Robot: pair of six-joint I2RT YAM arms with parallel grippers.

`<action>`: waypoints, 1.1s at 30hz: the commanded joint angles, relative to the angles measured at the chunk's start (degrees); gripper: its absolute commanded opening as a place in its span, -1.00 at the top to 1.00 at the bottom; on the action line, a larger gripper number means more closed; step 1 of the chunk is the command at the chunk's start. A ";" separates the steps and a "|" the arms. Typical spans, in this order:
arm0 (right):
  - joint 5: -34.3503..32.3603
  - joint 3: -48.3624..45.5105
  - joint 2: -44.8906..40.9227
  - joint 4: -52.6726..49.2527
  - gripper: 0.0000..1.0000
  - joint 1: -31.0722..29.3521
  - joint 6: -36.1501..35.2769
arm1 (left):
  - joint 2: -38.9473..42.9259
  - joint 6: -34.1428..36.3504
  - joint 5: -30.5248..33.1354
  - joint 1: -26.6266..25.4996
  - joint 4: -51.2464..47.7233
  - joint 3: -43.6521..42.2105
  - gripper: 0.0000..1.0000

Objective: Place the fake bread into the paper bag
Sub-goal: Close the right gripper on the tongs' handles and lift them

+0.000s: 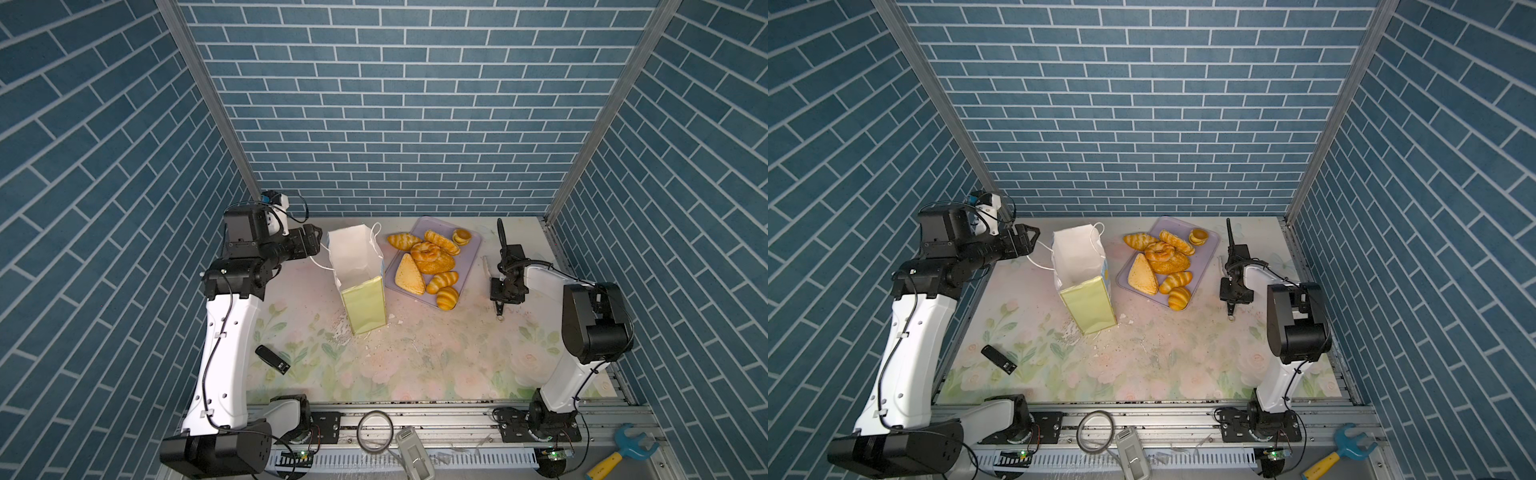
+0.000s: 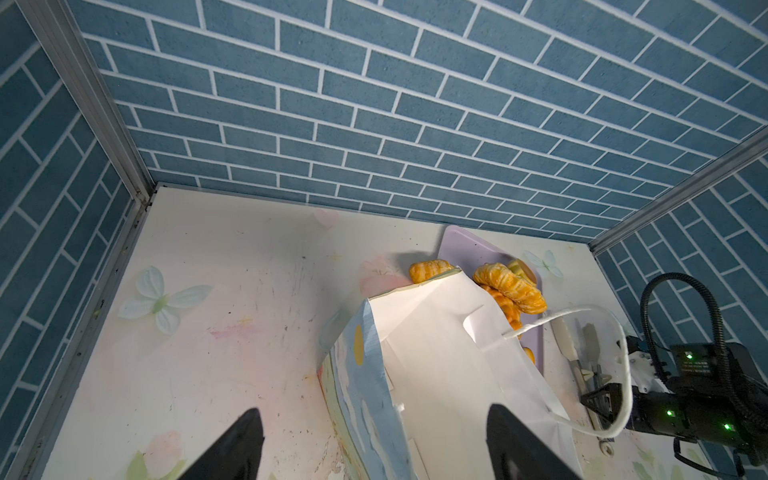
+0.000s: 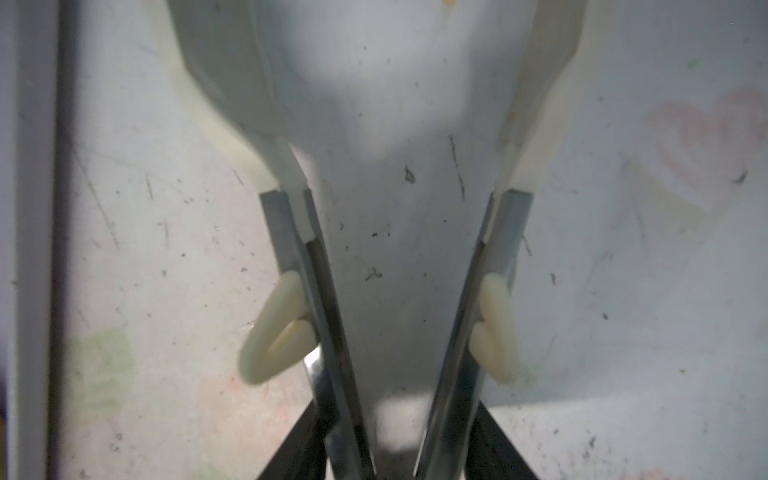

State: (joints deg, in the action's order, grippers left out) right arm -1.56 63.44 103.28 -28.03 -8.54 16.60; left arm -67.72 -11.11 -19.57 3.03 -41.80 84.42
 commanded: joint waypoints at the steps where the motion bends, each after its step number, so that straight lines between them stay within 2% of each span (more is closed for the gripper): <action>1: -1.76 0.28 0.25 -0.71 -0.08 -0.34 1.27 | 0.95 -0.64 -0.11 0.19 0.95 -0.48 -0.71; 4: -2.02 0.63 0.84 -1.56 -0.27 -0.44 2.88 | 0.89 -0.80 -0.10 0.22 0.92 -0.18 -0.71; 11: -1.63 0.73 2.23 -1.15 -0.37 -0.78 5.00 | 1.28 -0.66 1.22 0.22 0.35 0.65 -0.71; 24: -2.04 1.16 3.19 -4.92 -0.41 -1.12 7.32 | 1.37 0.22 2.52 0.22 -0.75 1.66 -0.71; 33: 0.21 0.35 3.24 -5.20 -0.36 -1.04 8.62 | 1.04 0.20 3.48 0.22 -0.12 2.13 -0.71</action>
State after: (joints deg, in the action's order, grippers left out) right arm -3.05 64.66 104.79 -29.12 -9.39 22.13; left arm -66.96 -11.66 -16.97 3.03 -42.13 84.68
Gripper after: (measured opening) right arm 0.680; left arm 0.855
